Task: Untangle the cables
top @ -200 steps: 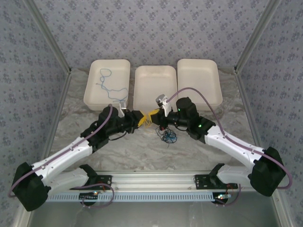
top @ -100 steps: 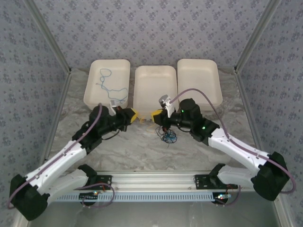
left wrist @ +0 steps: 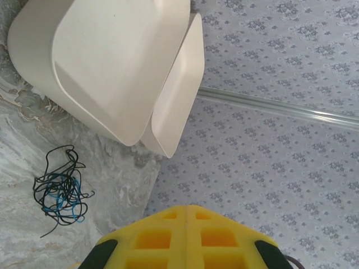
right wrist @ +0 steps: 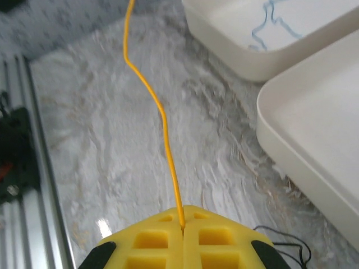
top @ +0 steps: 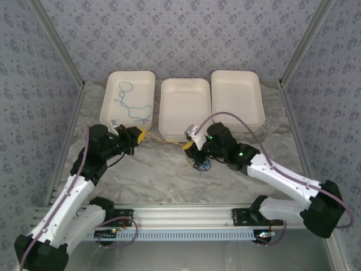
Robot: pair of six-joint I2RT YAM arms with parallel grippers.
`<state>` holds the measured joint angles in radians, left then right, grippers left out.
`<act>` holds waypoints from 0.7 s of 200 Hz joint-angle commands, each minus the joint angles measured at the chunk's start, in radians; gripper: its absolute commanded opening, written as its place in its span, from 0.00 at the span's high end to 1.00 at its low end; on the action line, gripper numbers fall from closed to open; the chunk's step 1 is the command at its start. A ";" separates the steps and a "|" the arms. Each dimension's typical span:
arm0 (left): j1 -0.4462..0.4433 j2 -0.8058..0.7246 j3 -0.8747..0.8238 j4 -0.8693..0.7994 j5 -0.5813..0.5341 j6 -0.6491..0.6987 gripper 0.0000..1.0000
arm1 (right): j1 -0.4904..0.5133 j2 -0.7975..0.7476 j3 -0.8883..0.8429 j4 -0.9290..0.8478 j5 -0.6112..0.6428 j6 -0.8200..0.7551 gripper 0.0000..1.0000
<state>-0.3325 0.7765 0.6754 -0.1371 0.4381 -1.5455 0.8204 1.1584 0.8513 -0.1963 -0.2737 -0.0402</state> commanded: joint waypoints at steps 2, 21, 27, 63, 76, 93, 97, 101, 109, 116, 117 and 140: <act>0.022 0.037 0.082 -0.020 0.100 0.035 1.00 | 0.054 0.075 0.054 -0.112 0.174 -0.085 1.00; 0.022 0.079 0.138 -0.112 0.130 0.114 1.00 | 0.066 0.094 0.063 -0.087 0.202 -0.063 1.00; 0.021 0.085 0.146 -0.138 0.130 0.138 1.00 | 0.064 0.089 0.061 -0.066 0.192 -0.046 1.00; 0.011 0.086 0.065 -0.160 0.108 0.181 1.00 | 0.049 0.105 0.119 -0.016 0.112 0.064 1.00; 0.004 0.084 0.009 -0.097 0.111 0.153 0.94 | 0.051 0.120 0.142 -0.012 0.100 0.100 1.00; -0.013 0.085 -0.033 -0.040 0.098 0.138 0.85 | 0.054 0.138 0.163 -0.006 0.081 0.136 1.00; -0.017 0.086 -0.039 -0.028 0.097 0.137 0.83 | 0.054 0.141 0.165 -0.003 0.077 0.142 1.00; -0.020 0.089 -0.041 -0.021 0.096 0.137 0.81 | 0.055 0.143 0.167 0.001 0.073 0.149 1.00; -0.025 0.091 -0.044 -0.020 0.093 0.144 0.77 | 0.056 0.145 0.167 0.012 0.067 0.161 1.00; -0.028 0.095 -0.044 -0.030 0.091 0.151 0.74 | 0.055 0.146 0.166 0.022 0.065 0.170 1.00; -0.028 0.096 -0.044 -0.032 0.091 0.152 0.74 | 0.054 0.146 0.166 0.022 0.064 0.173 1.00; -0.036 0.099 -0.055 -0.052 0.087 0.165 0.60 | 0.050 0.149 0.167 0.037 0.056 0.196 1.00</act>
<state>-0.3588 0.8791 0.6212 -0.2241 0.5262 -1.3987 0.8711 1.2953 0.9947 -0.1860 -0.1909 0.0975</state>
